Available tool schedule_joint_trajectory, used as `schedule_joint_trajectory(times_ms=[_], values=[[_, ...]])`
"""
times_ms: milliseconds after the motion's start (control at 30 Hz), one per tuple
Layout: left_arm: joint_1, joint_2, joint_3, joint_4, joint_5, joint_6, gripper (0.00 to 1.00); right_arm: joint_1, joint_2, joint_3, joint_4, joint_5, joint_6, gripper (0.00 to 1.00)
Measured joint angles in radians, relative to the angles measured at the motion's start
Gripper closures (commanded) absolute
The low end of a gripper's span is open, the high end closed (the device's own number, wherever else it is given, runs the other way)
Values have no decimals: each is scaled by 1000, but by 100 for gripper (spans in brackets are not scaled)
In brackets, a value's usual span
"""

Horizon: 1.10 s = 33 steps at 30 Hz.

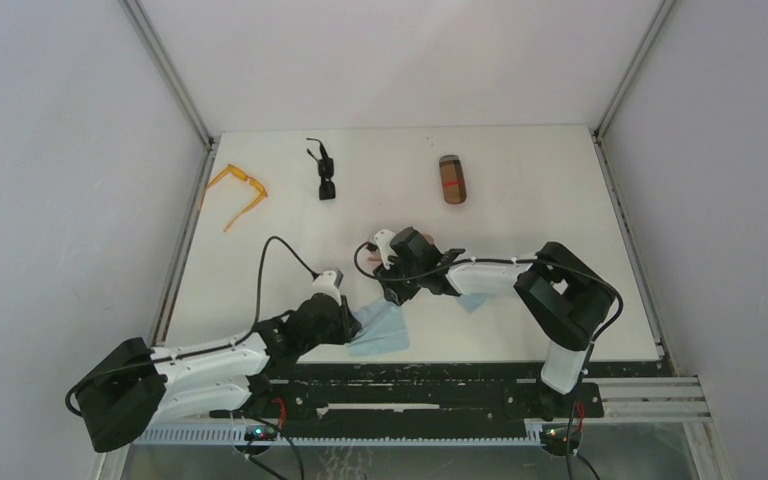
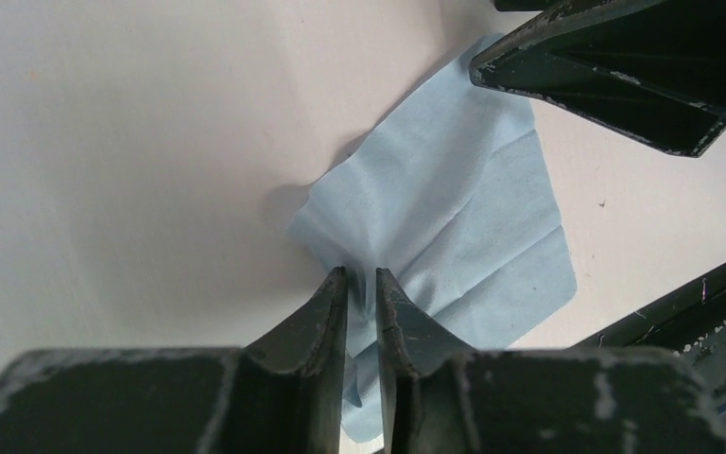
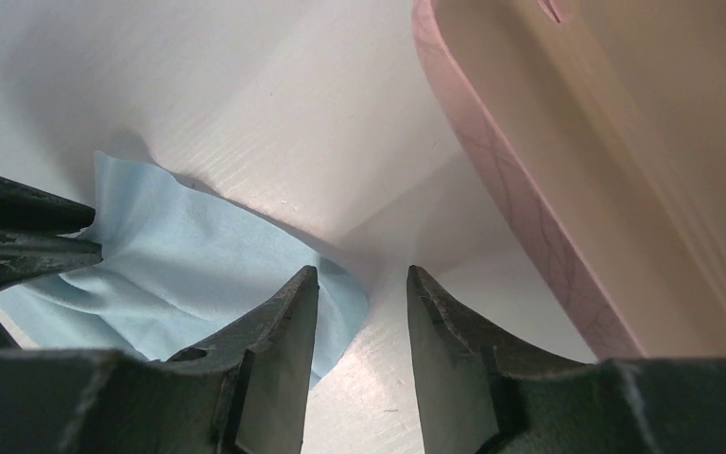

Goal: Organize the sunglasses
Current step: Fold the glasses cleaning cloth at the center of the board.

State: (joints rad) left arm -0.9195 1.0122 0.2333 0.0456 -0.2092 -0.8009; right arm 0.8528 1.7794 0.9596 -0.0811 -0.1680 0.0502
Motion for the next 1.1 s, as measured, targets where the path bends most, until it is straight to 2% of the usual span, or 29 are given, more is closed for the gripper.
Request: schedule_joint_trajectory(times_ms=[200,367,467,667,800,1100], values=[[0,-66,0,-57,-27,0,75,10,24,39,-29,2,-19,58],[9,-139,0,-109,-66,0,75,25,40,72,-69,27,-39,62],[18,-167,0,-135,-82,0,75,36,52,93,-92,48,-52,66],[38,-207,0,-168,-93,0,74,56,74,129,-125,89,-71,88],[59,-222,0,-177,-90,0,66,58,76,130,-125,92,-68,99],[177,-167,14,-165,15,42,59,49,47,82,-85,89,-23,100]])
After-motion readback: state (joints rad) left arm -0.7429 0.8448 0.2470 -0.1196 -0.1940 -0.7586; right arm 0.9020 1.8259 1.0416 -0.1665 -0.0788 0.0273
